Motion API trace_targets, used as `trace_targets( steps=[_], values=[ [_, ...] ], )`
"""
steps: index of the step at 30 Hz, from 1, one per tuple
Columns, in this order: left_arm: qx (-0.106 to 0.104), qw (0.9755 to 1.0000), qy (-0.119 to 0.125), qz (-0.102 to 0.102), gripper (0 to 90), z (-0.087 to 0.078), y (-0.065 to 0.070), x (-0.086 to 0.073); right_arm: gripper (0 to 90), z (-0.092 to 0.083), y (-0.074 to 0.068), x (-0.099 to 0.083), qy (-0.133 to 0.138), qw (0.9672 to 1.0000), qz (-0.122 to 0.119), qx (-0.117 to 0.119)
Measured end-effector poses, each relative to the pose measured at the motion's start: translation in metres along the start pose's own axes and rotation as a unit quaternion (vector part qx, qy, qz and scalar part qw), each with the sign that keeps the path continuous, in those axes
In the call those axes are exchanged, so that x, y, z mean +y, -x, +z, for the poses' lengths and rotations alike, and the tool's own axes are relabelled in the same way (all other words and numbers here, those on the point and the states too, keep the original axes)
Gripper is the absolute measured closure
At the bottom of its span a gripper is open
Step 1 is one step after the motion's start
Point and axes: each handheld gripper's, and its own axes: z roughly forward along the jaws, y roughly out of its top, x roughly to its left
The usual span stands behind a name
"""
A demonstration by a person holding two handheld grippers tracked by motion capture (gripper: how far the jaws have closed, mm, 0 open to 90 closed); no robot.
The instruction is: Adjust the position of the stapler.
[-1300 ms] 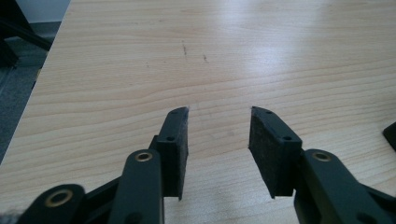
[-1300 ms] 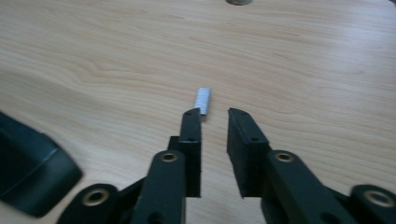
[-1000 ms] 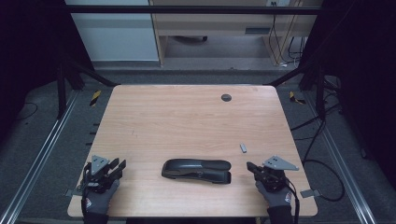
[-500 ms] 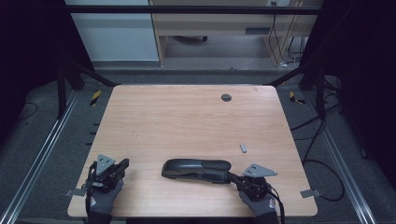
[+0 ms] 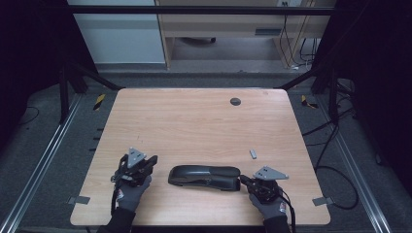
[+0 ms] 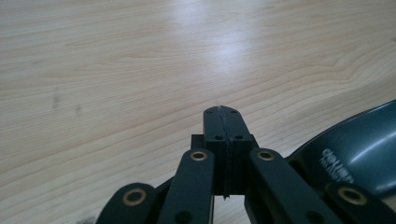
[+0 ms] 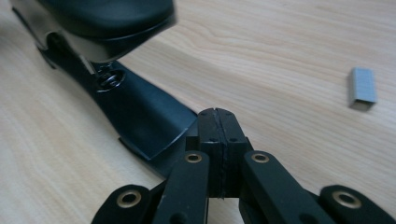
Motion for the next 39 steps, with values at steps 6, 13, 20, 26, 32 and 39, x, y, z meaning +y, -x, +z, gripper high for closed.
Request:
trace_targets(
  steps=[6,13,20,26,32,39],
  values=[
    [-0.025,0.9993,-0.027,0.01,89.9,0.028,0.016,0.004,90.0,-0.003,0.01,0.001,0.009,0.9997,0.001,-0.021],
    [-0.047,0.9979,-0.042,0.014,89.9,0.037,0.025,0.003,90.0,-0.005,0.015,0.0,0.009,0.9996,0.008,-0.026],
    [-0.057,0.9973,-0.043,0.017,90.0,0.039,0.028,0.007,90.0,-0.005,0.016,0.001,0.01,0.9995,0.005,-0.029],
    [-0.061,0.9966,-0.05,0.026,90.0,0.037,0.03,0.007,90.0,-0.005,0.016,0.0,0.007,0.9995,0.007,-0.028],
    [-0.063,0.9954,-0.067,0.029,90.0,0.035,0.027,0.005,90.0,-0.005,0.017,0.0,0.005,0.9996,0.01,-0.027],
    [-0.07,0.994,-0.073,0.042,90.0,0.028,0.031,0.001,90.0,-0.003,0.016,0.0,0.001,0.9997,0.008,-0.023]
  ],
)
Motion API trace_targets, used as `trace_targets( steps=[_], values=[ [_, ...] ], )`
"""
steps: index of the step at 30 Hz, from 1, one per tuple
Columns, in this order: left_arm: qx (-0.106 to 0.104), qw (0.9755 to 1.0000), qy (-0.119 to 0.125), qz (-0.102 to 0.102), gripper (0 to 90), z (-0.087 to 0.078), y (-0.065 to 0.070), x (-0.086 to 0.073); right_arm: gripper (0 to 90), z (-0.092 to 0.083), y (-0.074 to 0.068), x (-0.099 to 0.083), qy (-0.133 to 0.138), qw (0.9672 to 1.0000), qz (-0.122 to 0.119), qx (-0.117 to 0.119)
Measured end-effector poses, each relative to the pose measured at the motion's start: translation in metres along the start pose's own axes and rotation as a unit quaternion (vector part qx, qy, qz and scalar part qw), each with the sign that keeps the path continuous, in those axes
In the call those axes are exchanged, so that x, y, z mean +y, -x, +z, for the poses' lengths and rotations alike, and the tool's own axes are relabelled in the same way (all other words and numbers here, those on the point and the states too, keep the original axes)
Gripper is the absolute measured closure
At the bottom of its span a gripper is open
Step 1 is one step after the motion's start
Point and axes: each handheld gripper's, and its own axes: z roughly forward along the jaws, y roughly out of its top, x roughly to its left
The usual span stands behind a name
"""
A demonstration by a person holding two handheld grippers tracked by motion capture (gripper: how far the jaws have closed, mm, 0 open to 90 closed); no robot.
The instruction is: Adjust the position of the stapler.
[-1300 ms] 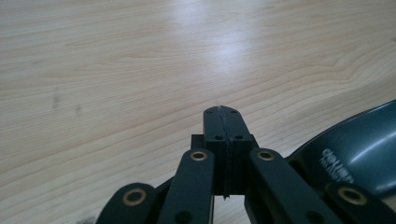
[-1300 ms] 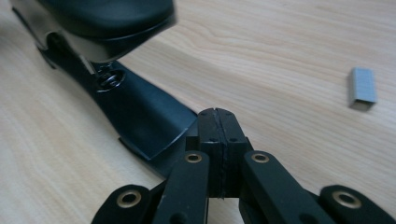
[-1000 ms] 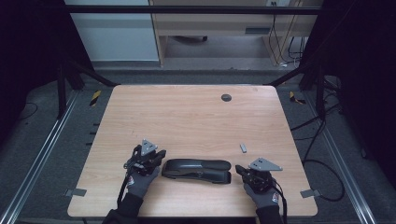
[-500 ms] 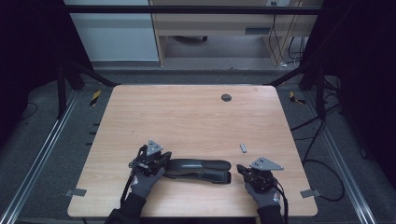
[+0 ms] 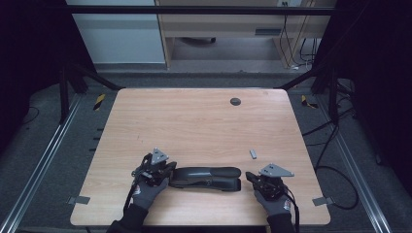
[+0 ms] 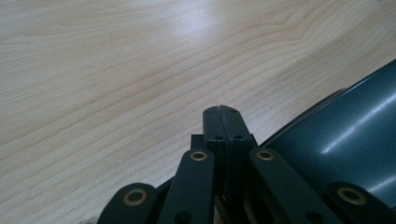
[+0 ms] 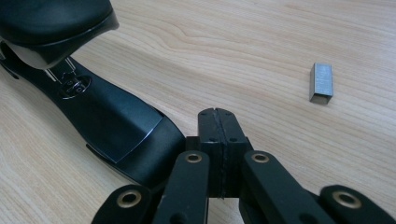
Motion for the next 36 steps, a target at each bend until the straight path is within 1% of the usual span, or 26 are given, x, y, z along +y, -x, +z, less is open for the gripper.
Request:
trace_targets(
  steps=[4,8,10,12,13,14,15,18,20,22,23,24,25,26,28,29,31,32,35,36],
  values=[
    [-0.002,1.0,0.0,0.008,90.0,-0.004,0.004,-0.004,90.0,0.0,0.0,0.0,-0.002,1.0,0.002,0.002],
    [0.001,0.9999,0.01,0.013,90.0,-0.008,0.005,-0.004,90.0,0.001,0.0,0.0,0.0,1.0,0.0,0.003],
    [0.014,0.9997,0.013,0.017,89.9,-0.011,0.005,-0.004,90.0,0.0,0.0,0.0,0.001,1.0,0.0,0.003],
    [0.019,0.9995,0.019,0.014,89.5,-0.015,0.003,-0.004,90.0,0.0,0.0,0.0,0.003,1.0,0.001,0.004],
    [0.022,0.9994,0.027,0.01,89.1,-0.021,0.0,-0.004,90.0,0.0,0.0,0.0,0.004,1.0,0.002,0.004],
    [0.022,0.9994,0.027,0.01,88.7,-0.021,0.0,-0.004,90.0,0.0,0.0,0.0,0.004,1.0,0.002,0.004],
    [0.024,0.9992,0.032,0.008,88.7,-0.024,-0.001,-0.005,90.0,0.0,0.0,0.0,0.003,1.0,0.005,0.004],
    [0.028,0.9988,0.041,0.004,87.0,-0.033,-0.005,-0.006,90.0,-0.001,0.0,0.001,0.004,1.0,0.005,0.008],
    [0.035,0.9983,0.045,0.01,85.3,-0.039,-0.005,-0.006,90.0,-0.001,-0.001,0.001,0.003,0.9999,0.006,0.009],
    [0.036,0.998,0.05,0.014,82.5,-0.044,-0.004,-0.004,90.0,0.0,-0.001,0.001,0.002,0.9999,0.005,0.01],
    [0.038,0.9977,0.052,0.019,78.5,-0.047,-0.003,-0.003,90.0,0.0,-0.001,0.001,0.001,0.9999,0.006,0.01],
    [0.038,0.9975,0.054,0.024,78.5,-0.048,-0.002,-0.001,90.0,0.0,-0.001,0.001,0.001,0.9999,0.006,0.01],
    [0.036,0.9973,0.056,0.031,74.3,-0.05,-0.001,0.001,90.0,-0.001,-0.001,0.001,0.002,0.9999,0.007,0.012],
    [0.034,0.9971,0.057,0.037,74.3,-0.052,0.001,0.003,90.0,-0.001,-0.001,0.001,0.002,0.9999,0.007,0.012],
    [0.029,0.996,0.057,0.063,69.4,-0.055,0.005,0.008,90.0,-0.001,0.0,0.0,0.005,0.9999,0.006,0.011],
    [0.025,0.9956,0.056,0.071,63.5,-0.056,0.006,0.01,87.0,-0.002,0.001,0.0,0.006,0.9999,0.008,0.009],
    [0.023,0.9937,0.055,0.095,59.2,-0.059,0.01,0.015,86.1,-0.002,0.002,0.0,0.008,0.9999,0.009,0.007],
    [0.022,0.9927,0.054,0.106,59.2,-0.061,0.011,0.017,86.1,-0.002,0.002,0.0,0.008,0.9999,0.009,0.007],
    [0.021,0.9899,0.054,0.13,54.0,-0.065,0.016,0.021,83.5,-0.002,0.004,-0.001,0.01,0.9999,0.012,0.002],
    [0.021,0.9893,0.053,0.134,52.7,-0.066,0.018,0.022,82.5,-0.003,0.004,-0.001,0.011,0.9998,0.014,0.0]
  ],
)
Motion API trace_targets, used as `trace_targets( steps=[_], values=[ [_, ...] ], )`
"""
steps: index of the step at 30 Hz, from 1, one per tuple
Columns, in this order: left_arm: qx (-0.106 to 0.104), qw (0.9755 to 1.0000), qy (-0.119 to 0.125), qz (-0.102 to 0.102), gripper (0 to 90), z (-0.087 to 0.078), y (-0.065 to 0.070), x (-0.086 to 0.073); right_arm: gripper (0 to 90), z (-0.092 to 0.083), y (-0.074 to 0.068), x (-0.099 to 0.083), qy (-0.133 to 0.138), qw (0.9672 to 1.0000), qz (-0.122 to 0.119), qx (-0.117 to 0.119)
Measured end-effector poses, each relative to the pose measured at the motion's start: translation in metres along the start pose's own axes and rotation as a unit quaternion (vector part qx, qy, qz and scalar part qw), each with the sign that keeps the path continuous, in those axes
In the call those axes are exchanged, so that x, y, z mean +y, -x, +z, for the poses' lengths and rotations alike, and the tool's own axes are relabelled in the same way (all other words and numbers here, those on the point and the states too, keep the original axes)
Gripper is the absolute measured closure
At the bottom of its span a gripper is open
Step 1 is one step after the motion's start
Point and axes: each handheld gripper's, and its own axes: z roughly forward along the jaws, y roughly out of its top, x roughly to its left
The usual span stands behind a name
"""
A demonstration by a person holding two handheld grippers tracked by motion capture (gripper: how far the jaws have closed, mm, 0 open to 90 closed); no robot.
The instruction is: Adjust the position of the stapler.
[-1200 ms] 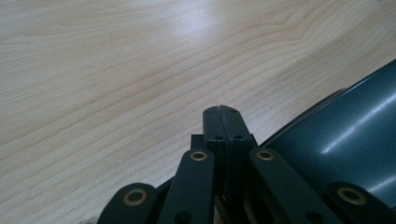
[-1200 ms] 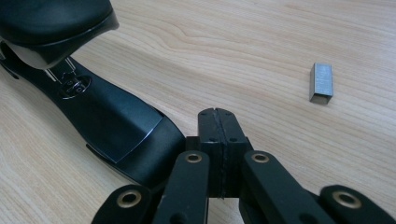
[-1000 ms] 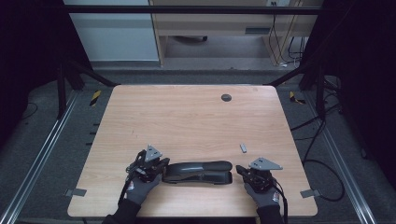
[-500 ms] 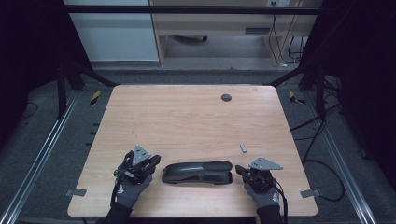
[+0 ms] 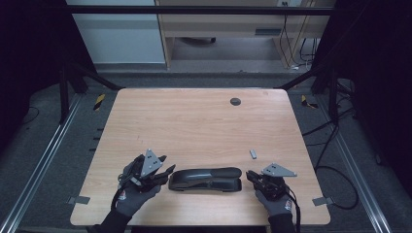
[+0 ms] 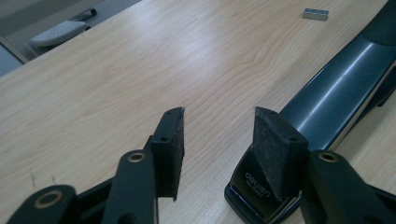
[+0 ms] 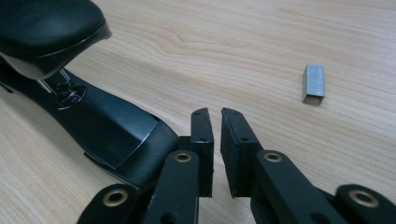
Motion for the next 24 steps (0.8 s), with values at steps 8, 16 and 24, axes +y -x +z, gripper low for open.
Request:
trace_targets(
  steps=[8,16,24],
  values=[
    [-0.019,0.9994,0.006,0.027,43.4,-0.003,0.014,0.007,74.7,0.0,0.003,0.0,0.005,0.9999,0.0,-0.014],
    [-0.027,0.9984,0.006,0.049,39.3,-0.003,0.025,0.016,69.3,0.0,0.004,0.0,0.004,0.9997,0.003,-0.024],
    [-0.035,0.9965,0.003,0.075,36.7,-0.006,0.032,0.022,67.8,0.0,0.004,0.0,0.004,0.9997,0.002,-0.026]
  ],
)
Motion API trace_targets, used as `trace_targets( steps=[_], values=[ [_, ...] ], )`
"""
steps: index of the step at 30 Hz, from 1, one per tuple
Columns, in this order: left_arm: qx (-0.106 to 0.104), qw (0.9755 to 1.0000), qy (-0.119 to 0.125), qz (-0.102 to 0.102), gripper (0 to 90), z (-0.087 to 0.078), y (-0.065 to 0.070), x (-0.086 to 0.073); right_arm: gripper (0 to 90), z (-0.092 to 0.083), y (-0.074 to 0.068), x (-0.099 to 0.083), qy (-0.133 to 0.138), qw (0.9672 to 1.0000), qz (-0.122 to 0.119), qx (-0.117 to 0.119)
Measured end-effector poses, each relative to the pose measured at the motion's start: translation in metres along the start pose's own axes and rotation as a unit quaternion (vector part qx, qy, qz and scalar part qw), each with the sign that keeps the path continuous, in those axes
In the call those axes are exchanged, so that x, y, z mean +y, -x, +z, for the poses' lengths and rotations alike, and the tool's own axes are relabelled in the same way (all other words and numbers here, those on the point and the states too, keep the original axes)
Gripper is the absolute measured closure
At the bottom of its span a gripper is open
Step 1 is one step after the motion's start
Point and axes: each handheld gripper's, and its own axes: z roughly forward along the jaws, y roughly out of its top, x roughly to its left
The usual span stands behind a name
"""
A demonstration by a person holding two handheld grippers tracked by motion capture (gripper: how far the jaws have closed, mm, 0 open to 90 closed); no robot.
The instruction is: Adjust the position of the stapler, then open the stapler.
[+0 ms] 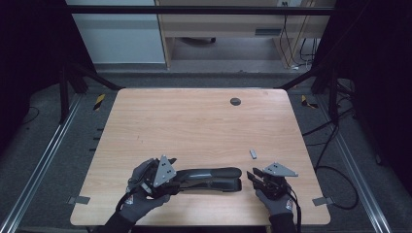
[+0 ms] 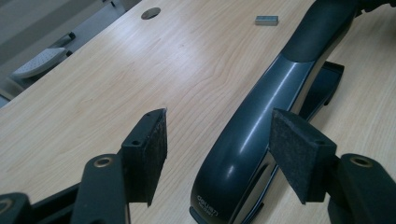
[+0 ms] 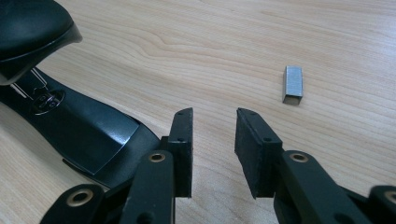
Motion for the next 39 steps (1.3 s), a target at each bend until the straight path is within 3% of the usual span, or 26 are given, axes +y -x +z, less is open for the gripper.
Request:
trace_targets(
  steps=[6,18,25,39],
  values=[
    [-0.009,0.9998,-0.005,0.016,34.9,0.0,0.004,0.004,67.6,0.0,0.0,0.0,0.001,1.0,-0.001,0.0],
    [-0.003,0.9982,-0.015,0.057,32.8,0.002,0.017,0.018,67.7,-0.002,-0.001,0.002,0.003,1.0,0.001,-0.003],
    [0.005,0.9974,-0.014,0.071,31.6,0.007,0.025,0.026,67.5,-0.001,0.001,0.001,0.002,1.0,0.003,-0.005],
    [0.01,0.9935,-0.023,0.111,29.7,0.02,0.046,0.037,67.1,-0.003,0.002,0.001,0.004,0.9999,0.002,-0.011]
  ],
)
